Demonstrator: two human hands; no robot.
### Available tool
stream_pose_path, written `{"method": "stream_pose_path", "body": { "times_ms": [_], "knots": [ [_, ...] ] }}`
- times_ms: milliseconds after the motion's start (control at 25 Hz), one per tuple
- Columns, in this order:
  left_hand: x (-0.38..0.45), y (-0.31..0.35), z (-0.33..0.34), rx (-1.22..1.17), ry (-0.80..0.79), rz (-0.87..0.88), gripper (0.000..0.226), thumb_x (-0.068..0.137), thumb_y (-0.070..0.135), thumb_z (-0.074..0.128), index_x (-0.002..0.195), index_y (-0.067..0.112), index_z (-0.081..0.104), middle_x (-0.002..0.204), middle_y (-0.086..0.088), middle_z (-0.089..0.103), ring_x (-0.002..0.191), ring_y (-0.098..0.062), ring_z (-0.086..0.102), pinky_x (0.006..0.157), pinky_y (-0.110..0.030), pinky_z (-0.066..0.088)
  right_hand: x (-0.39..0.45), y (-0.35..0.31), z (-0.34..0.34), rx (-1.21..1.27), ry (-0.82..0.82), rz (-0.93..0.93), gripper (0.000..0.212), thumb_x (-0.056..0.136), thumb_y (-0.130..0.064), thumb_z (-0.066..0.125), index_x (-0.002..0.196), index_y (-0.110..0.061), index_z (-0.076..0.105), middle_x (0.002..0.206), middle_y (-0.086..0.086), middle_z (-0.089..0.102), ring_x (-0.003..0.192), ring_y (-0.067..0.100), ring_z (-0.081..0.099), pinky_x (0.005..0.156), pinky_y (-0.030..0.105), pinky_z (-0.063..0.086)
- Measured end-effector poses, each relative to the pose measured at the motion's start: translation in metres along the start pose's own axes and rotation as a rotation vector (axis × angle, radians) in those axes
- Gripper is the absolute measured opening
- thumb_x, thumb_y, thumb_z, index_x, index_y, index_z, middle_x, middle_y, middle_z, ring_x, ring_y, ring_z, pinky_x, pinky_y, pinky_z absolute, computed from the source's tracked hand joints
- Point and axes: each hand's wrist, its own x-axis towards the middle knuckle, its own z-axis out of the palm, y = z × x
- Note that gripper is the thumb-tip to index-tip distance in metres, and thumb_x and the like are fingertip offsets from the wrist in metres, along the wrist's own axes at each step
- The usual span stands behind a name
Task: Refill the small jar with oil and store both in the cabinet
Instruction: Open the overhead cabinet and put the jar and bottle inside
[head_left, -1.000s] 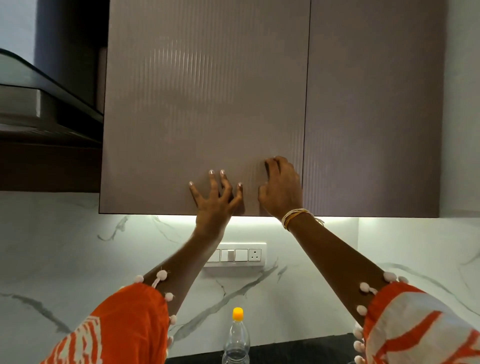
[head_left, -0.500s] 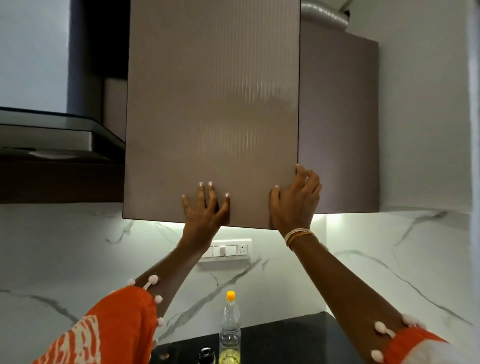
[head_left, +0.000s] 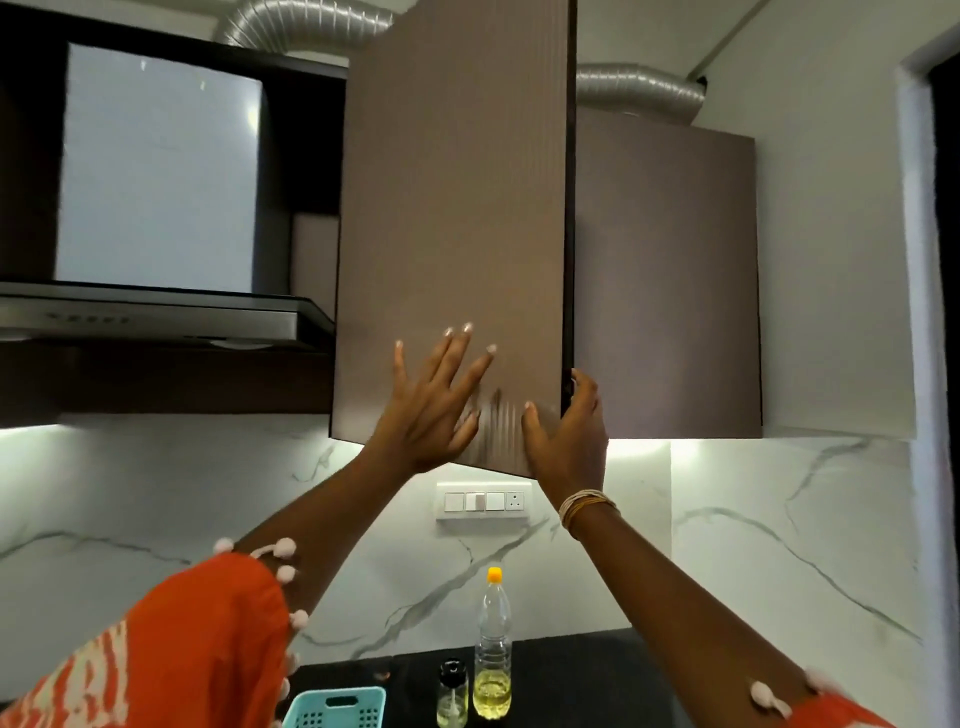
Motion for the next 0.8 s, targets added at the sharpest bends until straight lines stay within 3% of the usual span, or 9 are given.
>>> {"method": "stream_pose_path", "body": {
  "times_ms": [120, 240, 320, 400, 520, 800],
  "knots": [
    [0.016, 0.0, -0.055, 0.111, 0.05, 0.103, 0.069, 0.094, 0.058, 0.024, 0.154, 0.029, 0.008, 0.163, -0.008, 0.012, 0.148, -0.03, 0.017, 0.106, -0.072, 0.019, -0.026, -0.023, -0.014, 0.045, -0.075, -0.007, 0.052, 0.085, -0.02, 0.068, 0.132, -0.012, 0.045, 0.128, 0.011, 0.059, 0.112, 0.029, 0.06, 0.092, 0.031, 0.05],
    [0.016, 0.005, -0.099, 0.188, -0.031, 0.233, 0.067, 0.094, 0.065, 0.013, 0.153, 0.035, 0.005, 0.163, -0.006, 0.008, 0.149, -0.032, 0.013, 0.107, -0.072, 0.012, -0.049, -0.049, -0.022, 0.096, -0.157, 0.029, 0.036, 0.083, -0.017, 0.069, 0.117, -0.012, 0.056, 0.108, 0.008, 0.068, 0.097, 0.028, 0.065, 0.087, 0.04, 0.056],
    [0.009, 0.0, -0.123, 0.263, -0.126, 0.306, 0.065, 0.093, 0.067, 0.01, 0.152, 0.038, 0.008, 0.164, -0.006, 0.003, 0.15, -0.033, 0.007, 0.109, -0.072, 0.008, -0.065, -0.07, -0.025, 0.13, -0.175, 0.032, 0.026, 0.083, -0.019, 0.07, 0.106, -0.012, 0.062, 0.097, 0.007, 0.072, 0.088, 0.026, 0.067, 0.08, 0.036, 0.056],
    [-0.002, -0.013, -0.143, 0.318, -0.176, 0.319, 0.062, 0.094, 0.066, 0.012, 0.149, 0.038, 0.022, 0.164, -0.007, 0.003, 0.15, -0.033, 0.006, 0.11, -0.072, 0.01, -0.081, -0.089, -0.022, 0.16, -0.185, 0.001, 0.022, 0.082, -0.022, 0.071, 0.1, -0.011, 0.065, 0.09, 0.007, 0.072, 0.08, 0.023, 0.067, 0.074, 0.031, 0.055],
    [-0.026, -0.04, -0.169, 0.368, -0.221, 0.278, 0.056, 0.095, 0.063, 0.02, 0.141, 0.036, 0.036, 0.163, -0.009, 0.006, 0.15, -0.033, 0.008, 0.11, -0.071, 0.013, -0.099, -0.122, -0.01, 0.195, -0.234, -0.022, 0.025, 0.082, -0.026, 0.072, 0.1, -0.01, 0.065, 0.092, 0.006, 0.071, 0.079, 0.02, 0.066, 0.074, 0.032, 0.056],
    [-0.08, -0.12, -0.218, 0.427, -0.275, 0.208, 0.057, 0.095, 0.063, 0.019, 0.142, 0.035, 0.032, 0.164, -0.007, 0.002, 0.15, -0.031, 0.007, 0.112, -0.068, 0.015, -0.148, -0.206, 0.044, 0.208, -0.271, 0.013, 0.034, 0.081, -0.019, 0.073, 0.112, -0.01, 0.063, 0.106, 0.009, 0.068, 0.092, 0.024, 0.067, 0.08, 0.03, 0.055]
  ]
}}
